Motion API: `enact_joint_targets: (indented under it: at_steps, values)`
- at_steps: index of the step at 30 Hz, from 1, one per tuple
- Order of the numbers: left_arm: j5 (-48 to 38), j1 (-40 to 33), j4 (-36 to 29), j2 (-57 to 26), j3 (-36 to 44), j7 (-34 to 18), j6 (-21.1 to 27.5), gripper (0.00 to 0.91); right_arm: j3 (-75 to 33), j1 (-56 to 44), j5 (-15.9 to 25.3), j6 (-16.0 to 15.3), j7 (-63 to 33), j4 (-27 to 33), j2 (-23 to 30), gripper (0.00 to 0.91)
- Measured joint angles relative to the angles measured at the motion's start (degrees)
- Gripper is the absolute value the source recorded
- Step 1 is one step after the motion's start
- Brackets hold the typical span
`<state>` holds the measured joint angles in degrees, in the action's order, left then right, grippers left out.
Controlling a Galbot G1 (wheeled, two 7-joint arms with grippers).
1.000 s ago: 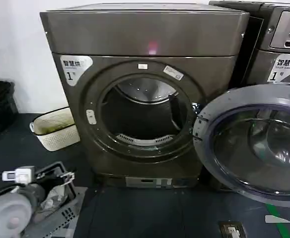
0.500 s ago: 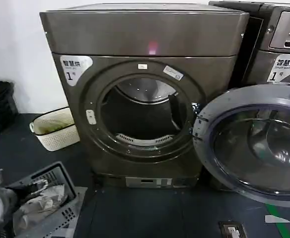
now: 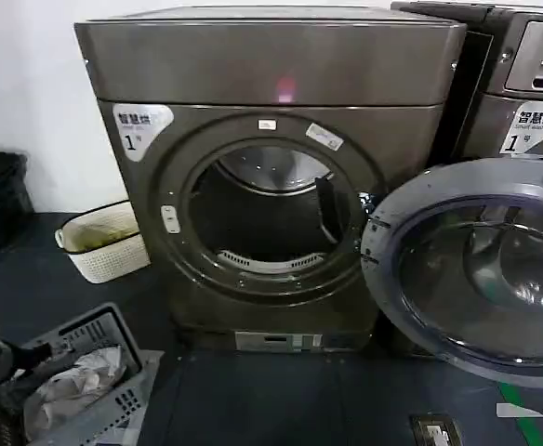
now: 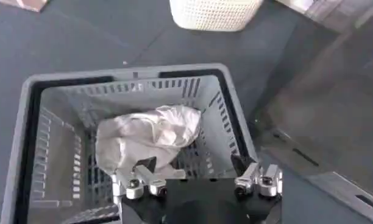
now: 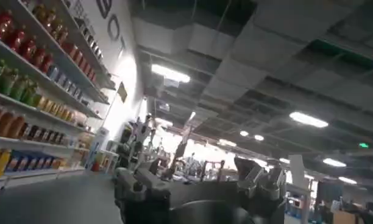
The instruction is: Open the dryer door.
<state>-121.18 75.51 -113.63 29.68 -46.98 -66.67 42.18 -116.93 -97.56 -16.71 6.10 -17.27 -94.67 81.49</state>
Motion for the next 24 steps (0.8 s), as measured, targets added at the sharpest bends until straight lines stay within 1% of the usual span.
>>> enact_joint_targets:
  at_steps: [8, 24]
  values:
    - [-1.6, -2.3, 4.9, -0.4, 1.2, -0.5, 0.0, 0.907, -0.3, -0.1, 0.1, 0.4, 0.9, -0.2, 0.3, 0.907]
    - [-5.3, -2.5, 6.4, -0.5, 1.1, -1.7, 0.0, 0.907, -0.9, -0.1, -0.8, 0.7, -0.2, 0.5, 0.2, 0.907]
